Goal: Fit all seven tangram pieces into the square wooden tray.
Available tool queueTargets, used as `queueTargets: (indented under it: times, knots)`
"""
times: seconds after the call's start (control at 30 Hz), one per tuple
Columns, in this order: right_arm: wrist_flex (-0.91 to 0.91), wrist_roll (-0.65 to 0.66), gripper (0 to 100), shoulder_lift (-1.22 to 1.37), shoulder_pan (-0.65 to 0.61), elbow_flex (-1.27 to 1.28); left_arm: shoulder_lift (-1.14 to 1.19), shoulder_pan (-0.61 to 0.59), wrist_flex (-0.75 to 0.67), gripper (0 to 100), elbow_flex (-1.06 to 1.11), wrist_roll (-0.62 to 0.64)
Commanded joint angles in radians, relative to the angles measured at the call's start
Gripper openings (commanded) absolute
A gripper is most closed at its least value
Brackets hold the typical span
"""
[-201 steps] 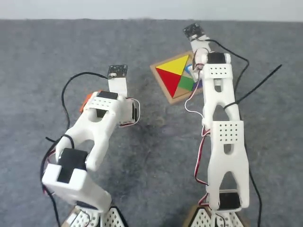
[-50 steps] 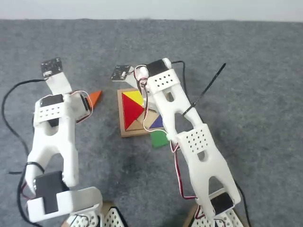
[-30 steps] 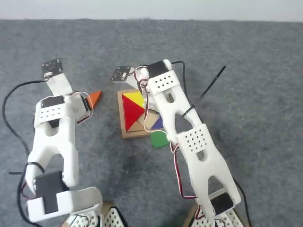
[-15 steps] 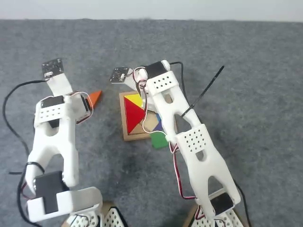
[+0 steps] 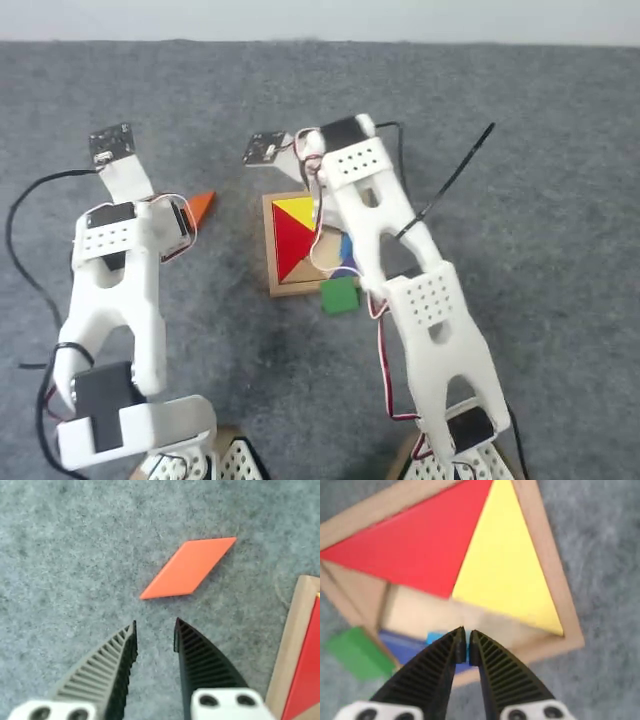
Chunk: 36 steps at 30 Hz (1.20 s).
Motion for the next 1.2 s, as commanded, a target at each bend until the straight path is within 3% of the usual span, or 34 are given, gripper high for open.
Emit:
queueTargets:
  times: [0.0, 0.2, 0.4, 0.5, 0.7, 0.8, 0.97, 1.17]
  knots:
    - [0.042, 0.014, 0.6, -0.205, 0.028, 0.091, -0.061, 0.009, -0.020, 12, -0.012, -0.009]
    - [0.039, 0.077, 0.6, -0.366, 0.081, 0.318, -0.061, 0.009, -0.020, 12, -0.012, -0.011]
    - [0.035, 0.025, 0.7, -0.463, 0.094, 0.344, -0.061, 0.009, -0.020, 12, -0.012, -0.011]
    - [0.030, -0.221, 5.0, -0.489, 0.025, 0.342, -0.061, 0.009, -0.020, 12, -0.012, -0.011]
    - [0.004, -1.073, 25.0, -0.398, -0.087, 0.344, -0.061, 0.009, -0.018, 12, -0.012, -0.011]
    - [-0.044, -1.350, 25.6, -0.334, -0.087, 0.344, -0.061, 0.009, -0.018, 12, -0.010, -0.011]
    - [-0.061, -1.430, 24.6, -0.260, -0.053, 0.344, -0.061, 0.009, -0.018, 12, -0.010, -0.011]
    - [-0.110, -1.432, 12.8, -0.209, -0.050, 0.344, -0.063, 0.009, -0.018, 12, -0.010, -0.011]
